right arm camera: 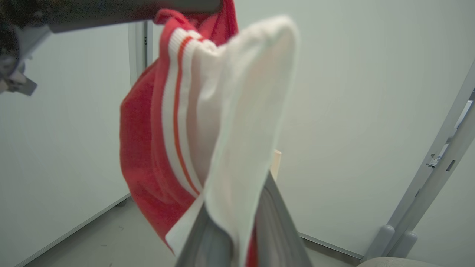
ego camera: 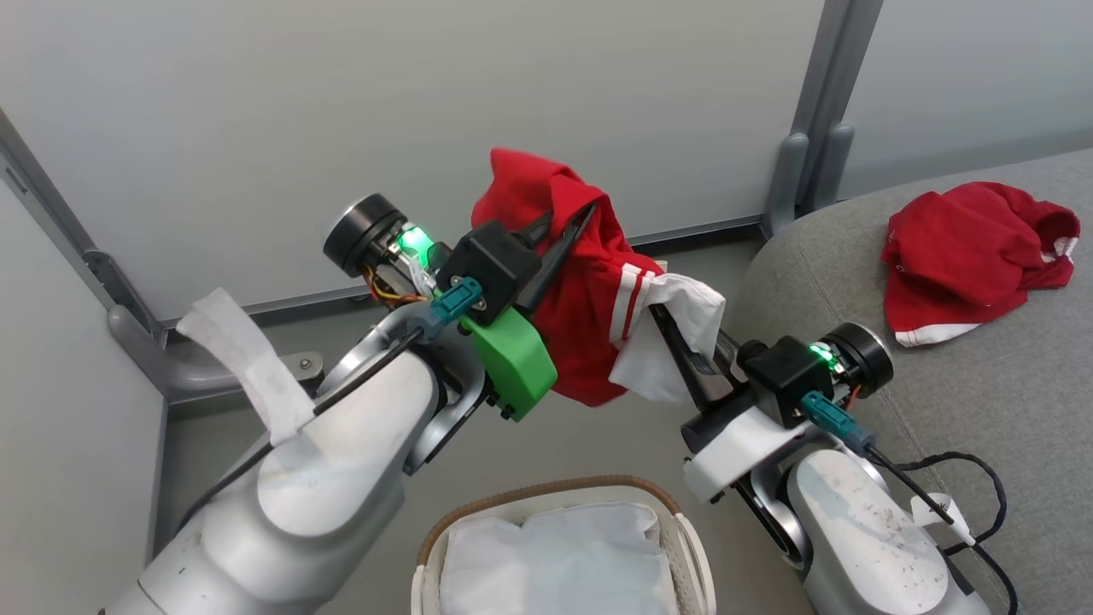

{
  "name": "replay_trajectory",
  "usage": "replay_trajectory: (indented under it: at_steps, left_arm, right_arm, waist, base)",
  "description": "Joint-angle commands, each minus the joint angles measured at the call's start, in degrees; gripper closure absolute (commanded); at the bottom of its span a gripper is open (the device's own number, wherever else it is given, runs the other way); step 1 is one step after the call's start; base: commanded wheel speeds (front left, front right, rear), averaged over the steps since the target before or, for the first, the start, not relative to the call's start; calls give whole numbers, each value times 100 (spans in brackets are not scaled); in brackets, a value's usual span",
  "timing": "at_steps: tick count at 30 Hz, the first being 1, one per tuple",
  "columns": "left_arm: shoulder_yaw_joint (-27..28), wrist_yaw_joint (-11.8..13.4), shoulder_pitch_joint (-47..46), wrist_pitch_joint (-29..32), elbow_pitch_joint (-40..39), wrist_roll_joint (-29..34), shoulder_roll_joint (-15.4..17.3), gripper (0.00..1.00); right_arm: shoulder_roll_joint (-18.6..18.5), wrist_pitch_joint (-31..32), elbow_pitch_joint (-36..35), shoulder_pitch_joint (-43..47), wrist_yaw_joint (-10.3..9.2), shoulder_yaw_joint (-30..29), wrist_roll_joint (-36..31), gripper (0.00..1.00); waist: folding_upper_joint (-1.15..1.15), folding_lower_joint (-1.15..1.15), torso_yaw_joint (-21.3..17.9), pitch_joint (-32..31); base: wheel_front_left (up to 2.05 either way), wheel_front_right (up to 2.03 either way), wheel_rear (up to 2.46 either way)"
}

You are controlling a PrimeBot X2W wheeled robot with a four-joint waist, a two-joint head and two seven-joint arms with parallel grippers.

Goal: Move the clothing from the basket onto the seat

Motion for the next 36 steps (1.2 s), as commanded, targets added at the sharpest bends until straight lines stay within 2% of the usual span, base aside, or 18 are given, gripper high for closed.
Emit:
replay_trajectory:
  at_steps: [1, 5, 6, 8, 9, 15, 22, 28, 36]
  left_arm:
    - [61, 71, 167, -80, 37, -99, -16, 100]
    - [123, 238, 550, -328, 88, -267, -127, 100]
    - [128, 271, 633, -391, 102, -295, -146, 93]
    - [144, 382, 854, -597, 152, -342, -193, 42]
    - [155, 434, 1002, -697, 195, -392, -233, 0]
    - [176, 636, 1655, -1106, 457, -571, -431, 0]
    - [159, 640, 2179, -1300, 745, -659, -546, 0]
    - [360, 690, 2582, -1353, 742, -681, -658, 0]
    - [751, 633, 2897, -1351, 548, -372, -739, 0]
  right_arm:
    - [-22, -1, -12, -31, -8, -57, -68, 100]
    - [-22, -1, 9, 0, -8, -250, -135, 100]
    - [-22, -1, 12, 9, -8, -299, -152, 100]
    - [-22, -1, 17, 18, -8, -402, -184, 100]
    - [-21, -1, 9, 25, -7, -458, -203, 100]
    - [-20, -1, 2, 83, -8, -716, -324, 100]
    - [-20, -1, -34, 167, -8, -983, -444, 100]
    - [-21, -1, -67, 242, -8, -1177, -500, 100]
    - [-22, -2, -131, 131, -8, -1417, -578, 100]
  waist:
    - [0, 0, 0, 14]
    - [0, 0, -13, 42]
    - [0, 0, -15, 49]
    - [0, 0, -27, 64]
    - [0, 0, -37, 71]
    - [0, 0, -51, 127]
    - [0, 0, -78, 189]
    - [0, 0, -158, 233]
    - [0, 0, -631, 329]
  base:
    - [0, 0, 0]
    - [0, 0, 0]
    - [0, 0, 0]
    - [0, 0, 0]
    - [0, 0, 0]
    - [0, 0, 0]
    - [0, 0, 0]
    - [0, 0, 0]
    - [0, 0, 0]
